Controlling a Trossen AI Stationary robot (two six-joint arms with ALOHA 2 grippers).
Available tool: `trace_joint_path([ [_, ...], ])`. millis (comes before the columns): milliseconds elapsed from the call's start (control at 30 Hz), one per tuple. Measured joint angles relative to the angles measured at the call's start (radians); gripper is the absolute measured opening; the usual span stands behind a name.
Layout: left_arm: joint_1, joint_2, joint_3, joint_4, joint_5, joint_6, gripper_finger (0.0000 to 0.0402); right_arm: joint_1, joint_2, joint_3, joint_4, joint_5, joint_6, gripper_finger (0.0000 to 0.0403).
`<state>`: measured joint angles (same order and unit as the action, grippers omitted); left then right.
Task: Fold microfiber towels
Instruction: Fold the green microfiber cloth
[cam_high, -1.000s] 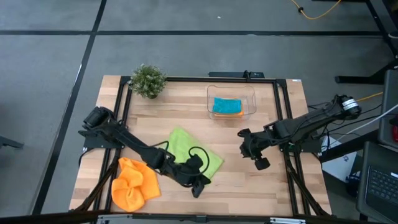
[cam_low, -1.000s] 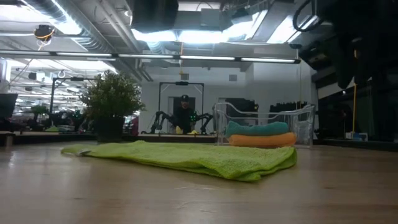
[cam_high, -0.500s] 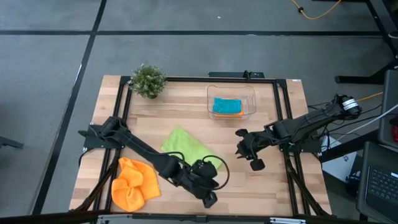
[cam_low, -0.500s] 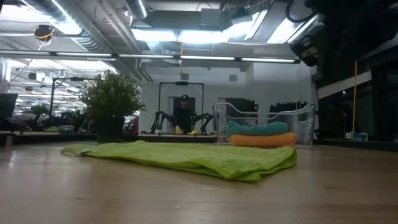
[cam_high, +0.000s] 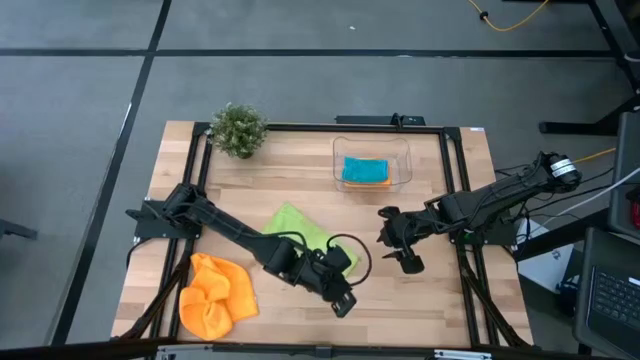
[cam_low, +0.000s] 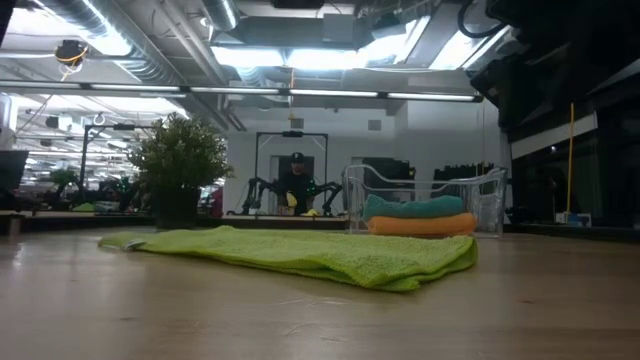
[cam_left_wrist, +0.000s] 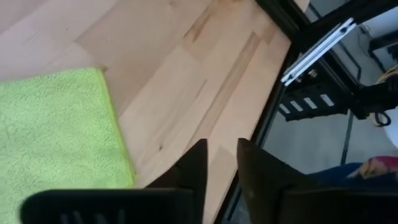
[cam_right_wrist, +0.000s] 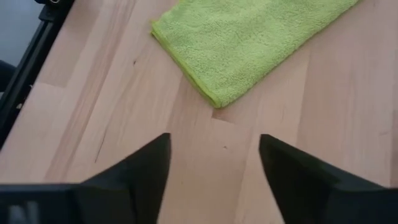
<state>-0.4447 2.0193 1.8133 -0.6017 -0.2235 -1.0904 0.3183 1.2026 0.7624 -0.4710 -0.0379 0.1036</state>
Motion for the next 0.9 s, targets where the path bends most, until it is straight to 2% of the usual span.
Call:
trace_joint_path([
  [167,0.013,0.0,0.0,-0.079,0.009,0.0,0.0136,0.0,0.0,0.0,0.0,0.002,-0.001,0.0291],
  [433,0.02,0.0,-0.006,-0.152,-0.009,0.076,0.0205,0.0,0.0,0.0,-0.001,0.002,-0.004,0.0299],
  [667,0.029,0.0,-0.014,-0.15,-0.054,0.205,0.0214,0.0,0.0,0.0,-0.002,0.001,0.009,0.0299],
  [733,0.033,0.0,-0.013,-0.145,-0.067,0.239,0.0213,0.0,0.0,0.0,-0.003,0.0,-0.022,0.0299],
  [900,0.034,0.011,-0.012,-0.142,-0.085,0.216,0.0213,0.0,0.001,0.0,-0.004,-0.047,-0.135,0.0299],
])
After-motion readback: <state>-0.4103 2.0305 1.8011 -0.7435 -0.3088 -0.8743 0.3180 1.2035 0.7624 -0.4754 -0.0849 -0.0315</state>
